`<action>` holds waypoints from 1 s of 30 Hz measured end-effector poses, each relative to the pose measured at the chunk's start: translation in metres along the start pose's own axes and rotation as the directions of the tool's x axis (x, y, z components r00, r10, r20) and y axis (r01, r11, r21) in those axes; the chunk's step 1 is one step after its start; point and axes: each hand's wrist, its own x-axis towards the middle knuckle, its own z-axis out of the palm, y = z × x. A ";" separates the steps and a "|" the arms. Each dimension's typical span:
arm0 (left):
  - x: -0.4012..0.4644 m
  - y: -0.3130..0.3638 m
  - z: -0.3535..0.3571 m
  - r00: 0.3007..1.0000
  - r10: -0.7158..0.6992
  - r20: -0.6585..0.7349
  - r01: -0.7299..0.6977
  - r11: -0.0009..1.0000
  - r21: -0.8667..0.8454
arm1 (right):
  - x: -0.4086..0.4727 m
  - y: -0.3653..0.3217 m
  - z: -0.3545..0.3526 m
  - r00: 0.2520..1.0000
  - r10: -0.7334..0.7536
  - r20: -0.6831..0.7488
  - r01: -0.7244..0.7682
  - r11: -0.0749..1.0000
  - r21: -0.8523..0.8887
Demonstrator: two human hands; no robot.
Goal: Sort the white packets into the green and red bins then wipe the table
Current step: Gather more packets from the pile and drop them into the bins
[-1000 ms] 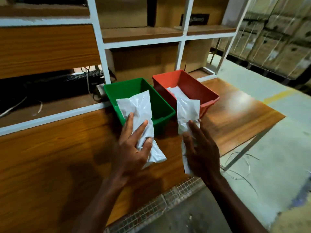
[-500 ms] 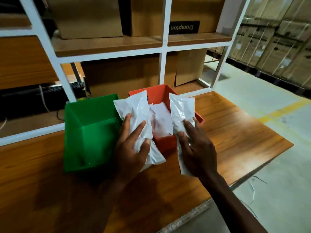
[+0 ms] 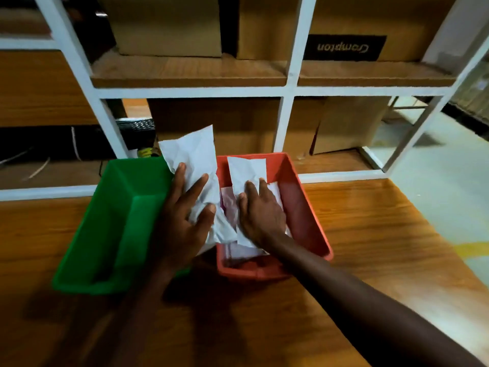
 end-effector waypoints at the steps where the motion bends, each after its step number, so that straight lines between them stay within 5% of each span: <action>1: 0.000 0.001 -0.001 1.000 -0.014 -0.011 0.014 0.999 0.031 | 0.006 0.001 0.011 0.999 -0.007 0.038 0.007 1.000 -0.008; 18: -0.014 -0.012 -0.010 0.995 -0.095 0.005 0.095 0.992 0.081 | 0.019 0.013 0.074 0.851 0.085 0.519 -0.039 0.994 -0.098; 23: -0.010 -0.006 -0.003 0.997 -0.070 0.036 0.068 0.997 0.038 | 0.018 0.001 0.022 0.902 0.047 0.429 -0.138 0.974 0.182; 25: -0.008 -0.001 0.004 0.998 -0.052 0.043 0.051 0.998 0.027 | 0.013 -0.002 -0.009 0.934 0.019 0.357 -0.201 0.853 0.482; 27: -0.006 0.005 0.014 0.998 -0.037 0.053 0.036 0.999 0.020 | 0.002 -0.006 -0.042 0.934 0.004 0.358 -0.286 0.610 0.739; 30: -0.003 0.012 0.032 0.996 -0.005 0.088 0.006 1.000 -0.017 | -0.011 -0.011 -0.077 0.899 -0.088 0.430 -0.386 0.308 0.870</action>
